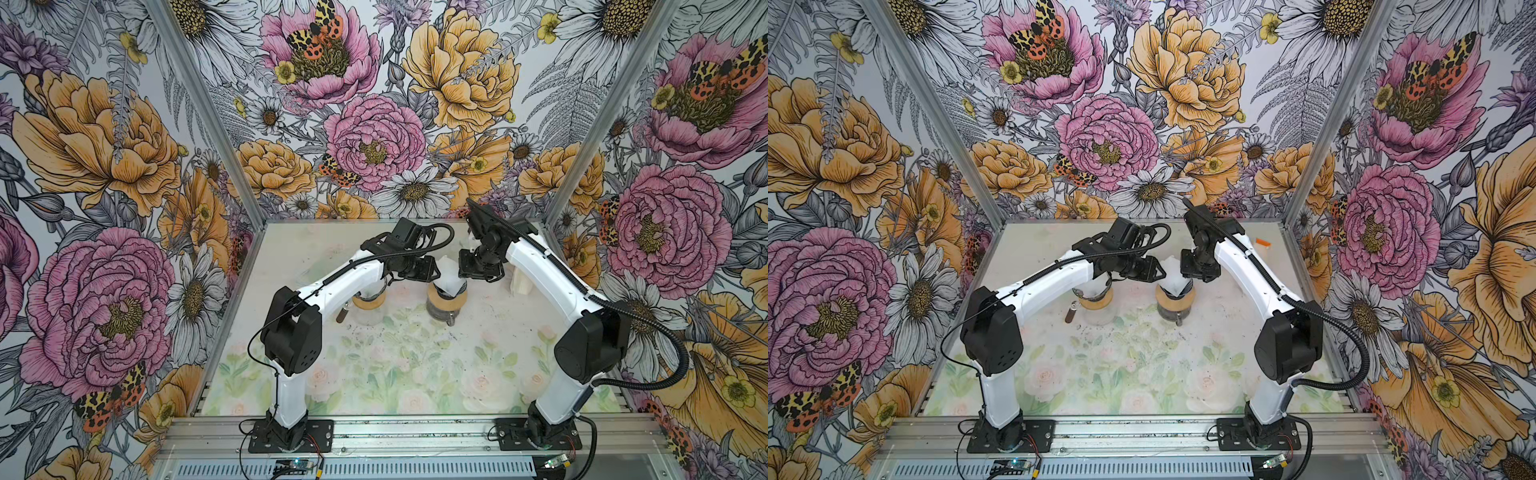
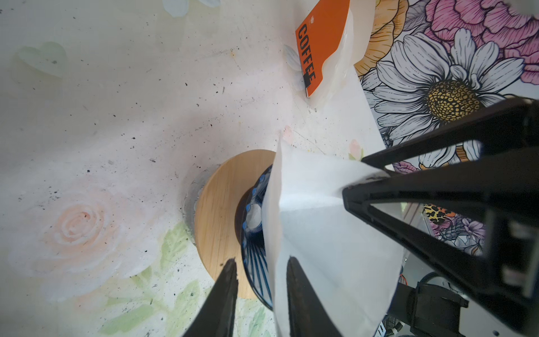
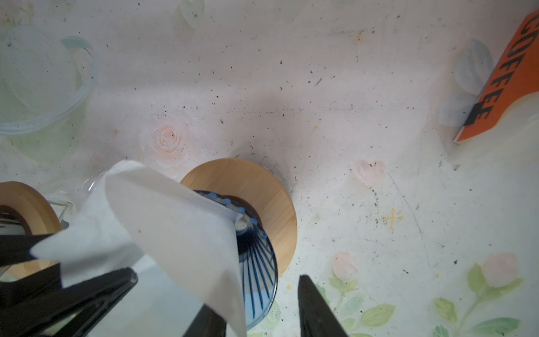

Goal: Place the coffee filter in the dripper
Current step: 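Lower the filter into the blue dripper with both grippers, pressing it down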

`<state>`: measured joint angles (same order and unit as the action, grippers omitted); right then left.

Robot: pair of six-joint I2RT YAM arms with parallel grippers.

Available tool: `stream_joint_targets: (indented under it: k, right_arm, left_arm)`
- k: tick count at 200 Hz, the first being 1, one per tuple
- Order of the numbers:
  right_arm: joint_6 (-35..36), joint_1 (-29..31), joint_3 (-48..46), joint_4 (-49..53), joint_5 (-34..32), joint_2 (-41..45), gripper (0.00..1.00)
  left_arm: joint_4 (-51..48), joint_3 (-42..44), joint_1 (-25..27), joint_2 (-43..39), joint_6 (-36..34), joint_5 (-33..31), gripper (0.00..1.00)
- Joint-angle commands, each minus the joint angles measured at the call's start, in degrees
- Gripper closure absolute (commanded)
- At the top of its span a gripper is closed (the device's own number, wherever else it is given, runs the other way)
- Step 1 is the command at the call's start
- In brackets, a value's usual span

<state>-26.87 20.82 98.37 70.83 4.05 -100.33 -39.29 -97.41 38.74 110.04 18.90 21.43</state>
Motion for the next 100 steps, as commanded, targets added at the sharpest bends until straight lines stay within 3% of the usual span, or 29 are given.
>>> stream_joint_targets:
  k: [1,100]
  right_arm:
    - [0.7,0.5,-1.1,-1.4,-1.1,-1.4,0.59]
    - [0.7,0.2,-3.3,-4.0,-0.7,-2.3,0.59]
  left_arm:
    - [-0.5,0.1,-0.7,0.4,-1.3,-1.2,0.69]
    - [-0.5,-0.4,-0.9,1.1,-1.1,-0.8,0.70]
